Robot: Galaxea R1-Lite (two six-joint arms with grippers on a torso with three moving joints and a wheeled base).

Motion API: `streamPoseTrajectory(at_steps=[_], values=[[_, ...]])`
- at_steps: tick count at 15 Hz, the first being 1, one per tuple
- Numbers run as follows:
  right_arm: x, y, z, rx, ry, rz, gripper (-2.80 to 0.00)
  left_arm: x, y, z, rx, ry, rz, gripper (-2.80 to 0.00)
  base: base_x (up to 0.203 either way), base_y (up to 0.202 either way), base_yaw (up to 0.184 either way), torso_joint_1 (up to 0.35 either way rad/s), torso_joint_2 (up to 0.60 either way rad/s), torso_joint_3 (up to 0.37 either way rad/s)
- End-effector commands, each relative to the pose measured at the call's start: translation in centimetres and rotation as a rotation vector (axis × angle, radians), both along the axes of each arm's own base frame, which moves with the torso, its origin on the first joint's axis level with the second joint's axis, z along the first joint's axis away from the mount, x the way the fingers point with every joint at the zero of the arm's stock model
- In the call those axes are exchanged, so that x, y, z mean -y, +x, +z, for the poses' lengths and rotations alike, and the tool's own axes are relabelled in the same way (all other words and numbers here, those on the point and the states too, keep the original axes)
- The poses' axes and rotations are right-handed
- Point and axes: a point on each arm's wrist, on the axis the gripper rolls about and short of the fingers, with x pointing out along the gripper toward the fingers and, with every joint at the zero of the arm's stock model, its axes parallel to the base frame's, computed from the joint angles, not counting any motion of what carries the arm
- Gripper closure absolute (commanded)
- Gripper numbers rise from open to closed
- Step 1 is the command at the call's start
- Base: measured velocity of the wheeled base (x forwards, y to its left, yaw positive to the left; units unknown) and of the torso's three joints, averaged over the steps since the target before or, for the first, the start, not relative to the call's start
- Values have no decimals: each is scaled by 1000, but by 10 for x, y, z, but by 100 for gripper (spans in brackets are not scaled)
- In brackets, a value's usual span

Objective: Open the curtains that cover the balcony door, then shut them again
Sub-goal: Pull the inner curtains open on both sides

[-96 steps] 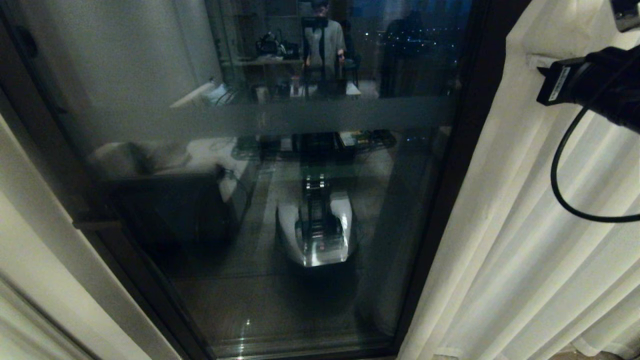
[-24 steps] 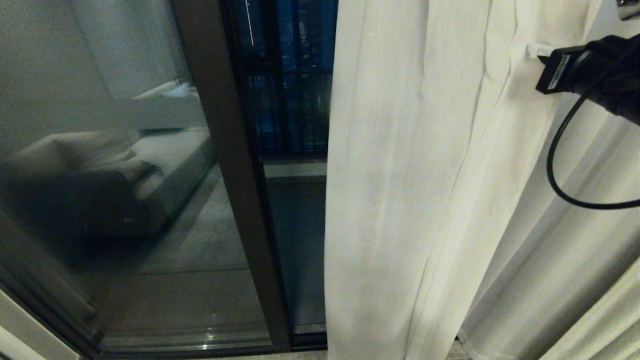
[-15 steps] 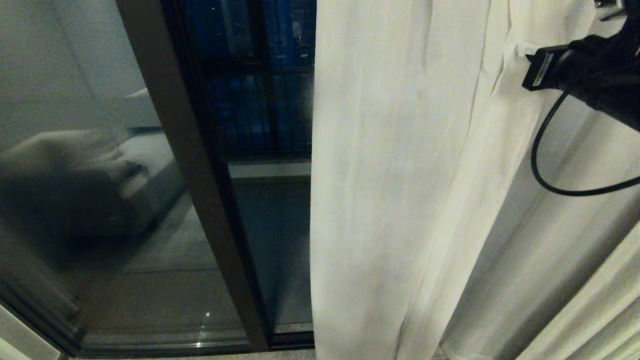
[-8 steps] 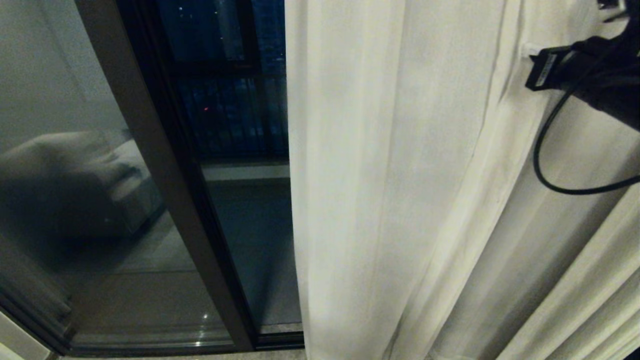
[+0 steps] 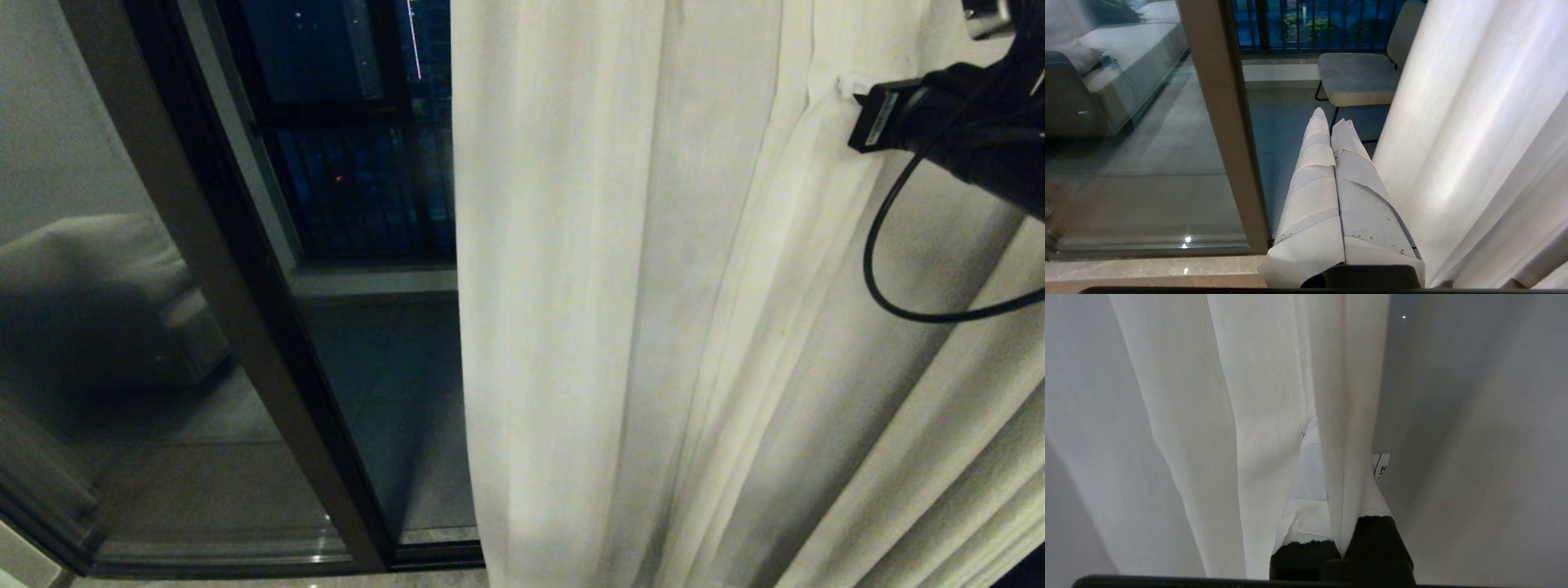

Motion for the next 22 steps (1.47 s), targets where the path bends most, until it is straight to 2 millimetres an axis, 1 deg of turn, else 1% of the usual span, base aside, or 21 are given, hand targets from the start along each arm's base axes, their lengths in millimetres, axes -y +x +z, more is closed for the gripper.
streamPoseTrajectory(at_steps=[1,14,16,22], values=[[0,-1,0,2,-1,1,0,0,0,0,0,-1,1,0,0,-184,-3,2,0,5],[0,-4,0,0,-2,1,0,0,0,0,0,-1,1,0,0,-185,0,1,1,3],[0,-7,0,-1,-3,2,0,0,0,0,0,0,1,0,0,-84,-1,2,4,3],[1,-14,6,19,0,4,0,0,0,0,0,0,1,0,0,0,0,0,0,0]])
